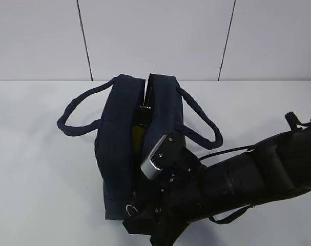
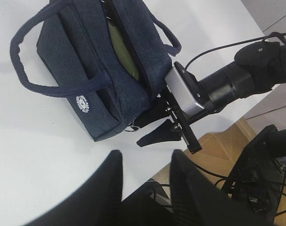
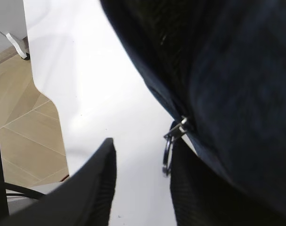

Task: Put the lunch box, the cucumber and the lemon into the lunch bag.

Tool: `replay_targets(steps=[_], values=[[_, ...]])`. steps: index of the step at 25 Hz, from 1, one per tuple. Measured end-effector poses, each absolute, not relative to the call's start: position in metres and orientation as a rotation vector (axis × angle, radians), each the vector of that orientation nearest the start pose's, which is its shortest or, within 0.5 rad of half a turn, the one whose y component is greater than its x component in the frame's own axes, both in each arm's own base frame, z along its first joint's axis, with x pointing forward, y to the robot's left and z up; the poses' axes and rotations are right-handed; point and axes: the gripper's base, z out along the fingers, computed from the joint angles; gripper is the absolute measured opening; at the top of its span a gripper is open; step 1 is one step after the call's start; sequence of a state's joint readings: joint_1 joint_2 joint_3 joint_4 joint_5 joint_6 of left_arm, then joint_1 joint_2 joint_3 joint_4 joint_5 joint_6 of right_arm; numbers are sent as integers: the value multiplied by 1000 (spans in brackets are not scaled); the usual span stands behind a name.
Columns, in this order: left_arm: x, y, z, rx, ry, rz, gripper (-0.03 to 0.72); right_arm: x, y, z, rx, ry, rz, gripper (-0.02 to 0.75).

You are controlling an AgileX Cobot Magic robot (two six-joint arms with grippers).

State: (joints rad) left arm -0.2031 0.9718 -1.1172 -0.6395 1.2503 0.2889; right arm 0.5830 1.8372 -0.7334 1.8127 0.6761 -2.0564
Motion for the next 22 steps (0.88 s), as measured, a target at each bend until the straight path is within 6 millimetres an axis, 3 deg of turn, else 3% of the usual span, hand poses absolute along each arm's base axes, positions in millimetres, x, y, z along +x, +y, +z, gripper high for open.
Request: replay_targets(steps=[7,12,22], values=[[142,-82,396,562,2392,-817,240,229,218,131,-1172,2083,971,193],[142,-82,396,562,2392,-817,235,229,217,130,-1167,2087,971,7],[142,-82,396,562,2392,-817,234,229,217,130,-1077,2159,1014,-13]])
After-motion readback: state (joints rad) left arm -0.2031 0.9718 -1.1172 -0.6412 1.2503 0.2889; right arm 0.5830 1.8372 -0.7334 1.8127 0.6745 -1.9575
